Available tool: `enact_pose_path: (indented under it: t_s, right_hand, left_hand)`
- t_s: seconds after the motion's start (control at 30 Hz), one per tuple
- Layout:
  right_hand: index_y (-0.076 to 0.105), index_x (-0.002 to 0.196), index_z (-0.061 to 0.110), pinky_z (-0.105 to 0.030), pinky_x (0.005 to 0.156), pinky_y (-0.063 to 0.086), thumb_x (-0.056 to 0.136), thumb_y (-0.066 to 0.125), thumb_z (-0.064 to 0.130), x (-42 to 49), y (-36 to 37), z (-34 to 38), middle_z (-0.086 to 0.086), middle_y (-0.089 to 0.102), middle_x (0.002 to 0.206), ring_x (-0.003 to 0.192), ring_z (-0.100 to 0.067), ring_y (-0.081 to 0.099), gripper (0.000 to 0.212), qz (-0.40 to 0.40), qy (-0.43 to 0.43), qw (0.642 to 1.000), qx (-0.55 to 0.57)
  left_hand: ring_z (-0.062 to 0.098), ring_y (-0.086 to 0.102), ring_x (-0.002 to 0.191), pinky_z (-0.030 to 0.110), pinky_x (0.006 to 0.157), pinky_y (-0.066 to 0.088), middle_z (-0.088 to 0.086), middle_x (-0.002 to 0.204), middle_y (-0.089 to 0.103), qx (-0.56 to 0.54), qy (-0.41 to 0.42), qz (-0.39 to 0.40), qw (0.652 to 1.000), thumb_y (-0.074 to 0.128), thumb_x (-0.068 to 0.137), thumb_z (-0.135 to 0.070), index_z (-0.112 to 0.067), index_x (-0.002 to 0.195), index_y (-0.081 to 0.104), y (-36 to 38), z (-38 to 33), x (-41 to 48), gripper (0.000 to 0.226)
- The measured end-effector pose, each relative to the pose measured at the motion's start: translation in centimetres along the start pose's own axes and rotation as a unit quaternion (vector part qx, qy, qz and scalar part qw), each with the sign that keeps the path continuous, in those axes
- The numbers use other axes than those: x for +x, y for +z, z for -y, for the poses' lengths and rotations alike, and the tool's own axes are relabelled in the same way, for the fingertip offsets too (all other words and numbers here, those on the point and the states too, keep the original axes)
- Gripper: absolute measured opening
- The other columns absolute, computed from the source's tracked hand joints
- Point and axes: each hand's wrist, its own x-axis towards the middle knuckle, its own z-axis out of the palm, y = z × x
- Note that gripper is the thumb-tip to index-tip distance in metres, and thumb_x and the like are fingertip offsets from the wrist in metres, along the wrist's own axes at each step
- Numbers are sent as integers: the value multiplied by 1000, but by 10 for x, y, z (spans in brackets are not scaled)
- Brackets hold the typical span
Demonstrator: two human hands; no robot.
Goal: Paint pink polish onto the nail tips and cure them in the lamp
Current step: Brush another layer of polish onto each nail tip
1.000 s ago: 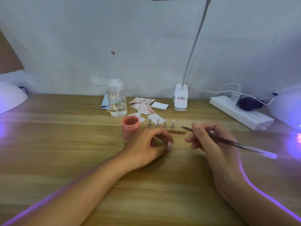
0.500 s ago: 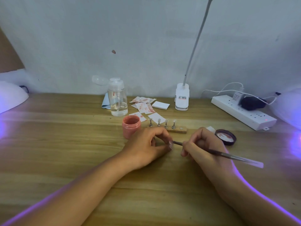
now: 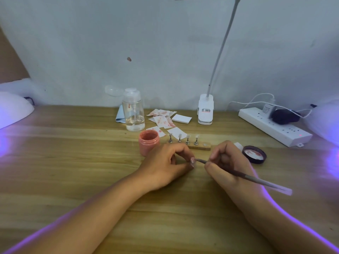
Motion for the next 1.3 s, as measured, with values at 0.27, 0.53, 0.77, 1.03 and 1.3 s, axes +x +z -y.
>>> enact_pose_path:
  t_s: [0.27,0.53,0.77,1.03,1.3]
  right_hand:
    - [54,82,4,-16,51,35,78,72,8,0,1,1,-2,54,64,55,-6,46,19,16,-18,1000,18]
    - [55,80,9,-17,52,38,76,70,15,2,2,-3,2,56,64,57,-6,49,16,1,-17,1000,-11]
    - [56,81,11,-24,55,41,70,63,18,2,1,-5,3,58,64,59,-9,52,15,-4,-11,1000,-29]
    - [57,82,13,-28,57,42,72,64,20,1,1,-5,-8,62,71,62,-13,54,14,-18,-5,999,-43]
    - [56,79,12,-28,55,38,73,64,16,2,2,-6,2,57,64,59,-12,50,12,-6,0,999,-46]
  left_hand:
    - [-4,41,41,8,41,24,-35,51,52,14,12,-6,1000,74,86,-20,-28,79,66,0,-1,0,14]
    - [-3,43,45,9,43,25,-35,58,55,41,13,-6,999,76,84,-26,-38,76,63,0,0,0,19]
    - [-1,43,46,10,44,26,-31,63,59,38,1,-4,999,77,82,-26,-43,75,65,0,-1,1,22]
    - [1,42,47,13,46,26,-25,66,61,32,-5,-6,999,78,81,-25,-39,76,68,0,0,0,18]
    - [-2,43,45,11,44,26,-36,66,58,39,-6,-4,999,77,82,-21,-40,78,67,-1,-2,-1,22]
